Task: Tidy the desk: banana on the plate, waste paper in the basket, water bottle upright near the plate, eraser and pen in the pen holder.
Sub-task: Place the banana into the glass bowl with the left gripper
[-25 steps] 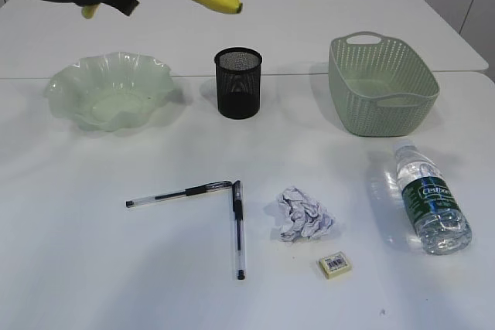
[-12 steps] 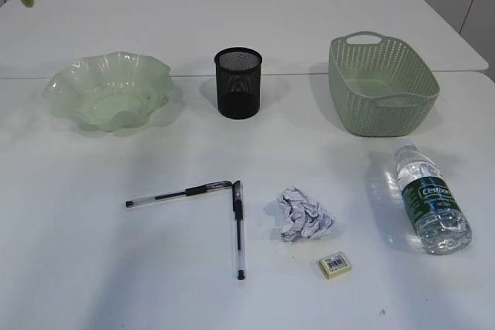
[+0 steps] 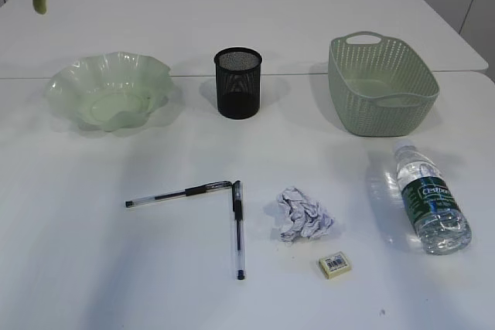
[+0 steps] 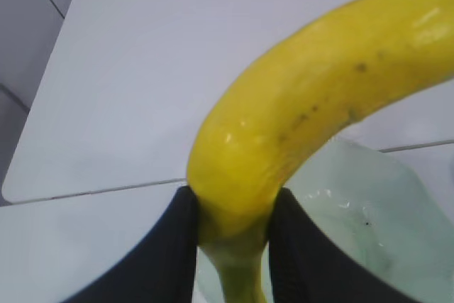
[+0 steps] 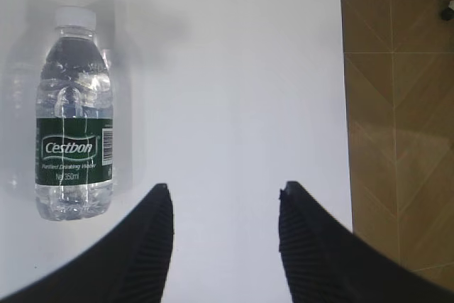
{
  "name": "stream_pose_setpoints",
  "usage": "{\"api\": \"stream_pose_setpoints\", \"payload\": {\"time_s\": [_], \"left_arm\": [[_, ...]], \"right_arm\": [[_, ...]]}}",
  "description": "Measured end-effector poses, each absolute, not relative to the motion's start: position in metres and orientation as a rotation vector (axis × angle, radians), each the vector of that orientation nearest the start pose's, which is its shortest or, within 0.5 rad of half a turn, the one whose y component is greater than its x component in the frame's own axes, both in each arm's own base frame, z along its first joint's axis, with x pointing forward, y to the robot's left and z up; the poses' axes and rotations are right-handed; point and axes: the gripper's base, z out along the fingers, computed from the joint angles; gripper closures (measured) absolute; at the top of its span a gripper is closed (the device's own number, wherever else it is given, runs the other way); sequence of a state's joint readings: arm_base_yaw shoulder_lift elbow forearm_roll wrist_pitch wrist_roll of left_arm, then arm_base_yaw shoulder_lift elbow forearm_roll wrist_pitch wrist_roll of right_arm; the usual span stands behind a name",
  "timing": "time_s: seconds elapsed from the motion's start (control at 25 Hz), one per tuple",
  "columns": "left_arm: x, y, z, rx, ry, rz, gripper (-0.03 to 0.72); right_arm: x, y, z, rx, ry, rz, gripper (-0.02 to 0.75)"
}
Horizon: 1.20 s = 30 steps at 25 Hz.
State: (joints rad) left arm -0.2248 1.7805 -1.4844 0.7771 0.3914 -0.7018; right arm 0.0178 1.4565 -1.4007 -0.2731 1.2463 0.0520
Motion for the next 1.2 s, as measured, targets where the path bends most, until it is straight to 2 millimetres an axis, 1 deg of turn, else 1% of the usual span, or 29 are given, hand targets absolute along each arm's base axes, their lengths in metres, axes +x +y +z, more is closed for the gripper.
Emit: {"api": "stream_pose_setpoints", "payload": {"time_s": [0.2, 0.4, 0.64, 0.84, 1.04, 1.2], "left_arm": [[0.428, -0.053, 0.304, 0.021, 2.082, 0.169, 0.519], [0.434, -0.042, 0.292, -0.021, 2.109, 0.172, 0.519], [0.443, -0.044, 0.264, -0.046, 2.175, 0.151, 0.519], [0.448, -0.046, 0.248, -0.075, 2.216, 0.125, 0.519], [0.452, -0.047, 0.225, -0.118, 2.277, 0.102, 0.519], [0.454, -0.049, 0.213, -0.156, 2.311, 0.079, 0.519]], "right_arm": [[0.288, -0.018, 0.356, -0.009, 2.756, -0.363, 0.370], [0.288, -0.018, 0.356, -0.009, 2.756, -0.363, 0.370], [0.288, -0.018, 0.356, -0.008, 2.757, -0.358, 0.370], [0.288, -0.018, 0.356, -0.008, 2.757, -0.358, 0.370], [0.288, -0.018, 0.356, -0.008, 2.757, -0.358, 0.370], [0.288, -0.018, 0.356, -0.008, 2.757, -0.358, 0.370]]}}
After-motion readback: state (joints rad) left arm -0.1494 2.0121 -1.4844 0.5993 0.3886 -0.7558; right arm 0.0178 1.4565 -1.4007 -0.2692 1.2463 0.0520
